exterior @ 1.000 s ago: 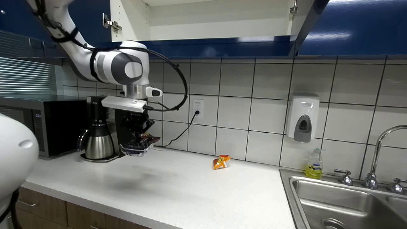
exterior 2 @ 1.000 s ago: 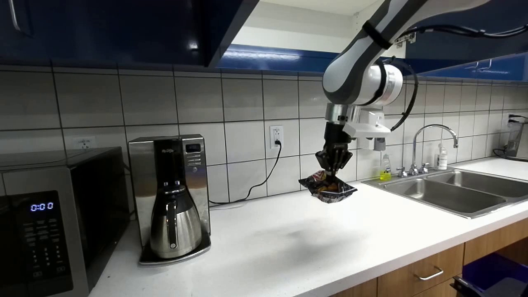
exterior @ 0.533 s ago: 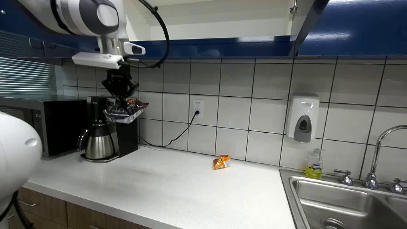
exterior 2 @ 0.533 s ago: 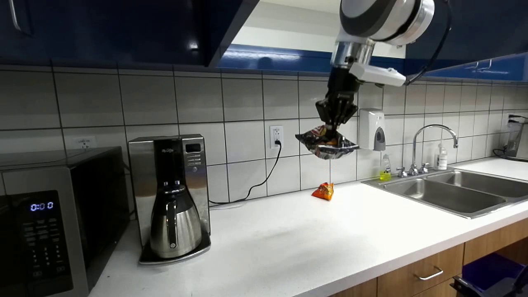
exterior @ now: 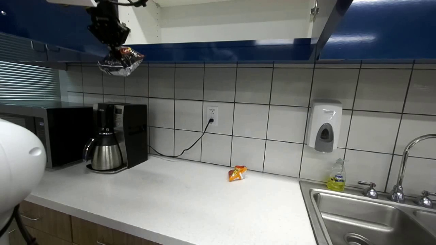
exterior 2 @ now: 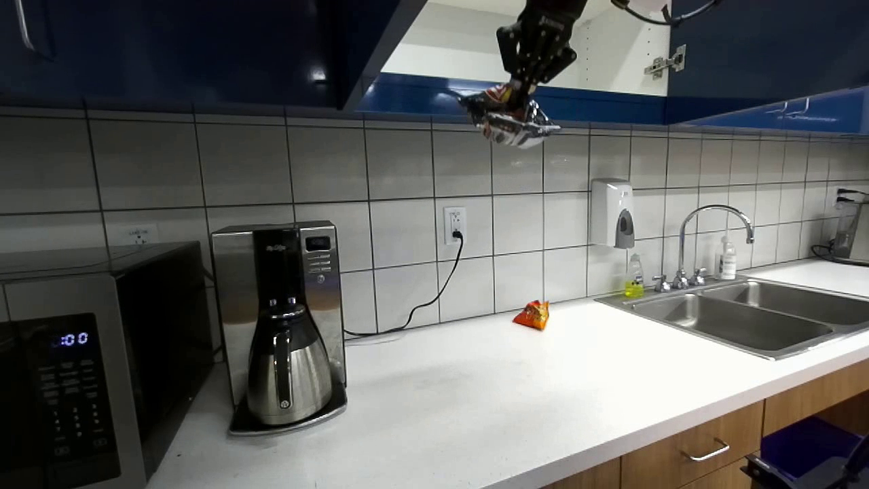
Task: Put the black packet in the upper cabinet.
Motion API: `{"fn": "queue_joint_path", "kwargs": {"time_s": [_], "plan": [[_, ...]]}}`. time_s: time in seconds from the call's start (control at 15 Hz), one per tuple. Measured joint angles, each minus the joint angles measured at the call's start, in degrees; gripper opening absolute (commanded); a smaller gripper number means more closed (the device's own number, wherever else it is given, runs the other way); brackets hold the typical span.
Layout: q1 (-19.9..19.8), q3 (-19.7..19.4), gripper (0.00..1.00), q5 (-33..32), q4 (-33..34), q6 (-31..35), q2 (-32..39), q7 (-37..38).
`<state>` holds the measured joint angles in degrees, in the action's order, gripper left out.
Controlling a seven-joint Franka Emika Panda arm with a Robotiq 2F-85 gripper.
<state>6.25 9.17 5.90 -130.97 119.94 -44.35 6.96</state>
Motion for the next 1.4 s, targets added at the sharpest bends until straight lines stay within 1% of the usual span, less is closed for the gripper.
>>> {"fn": "queue_joint_path", "kwargs": {"time_s": [0.27, 0.53, 1.07, 1.4], "plan": [[-0.6, 1.2, 0.00, -0.6, 7.8, 0.0, 1.0, 3.2], [-1.8, 1.8, 0.00, -1.8, 14.6, 0.0, 4.2, 5.3], [-6.1, 2.2, 0.00, -6.5, 29.0, 0.0, 14.2, 9.3], [-8.0, 2.2, 0.00, -9.7, 36.6, 0.0, 21.4, 12.0]]}}
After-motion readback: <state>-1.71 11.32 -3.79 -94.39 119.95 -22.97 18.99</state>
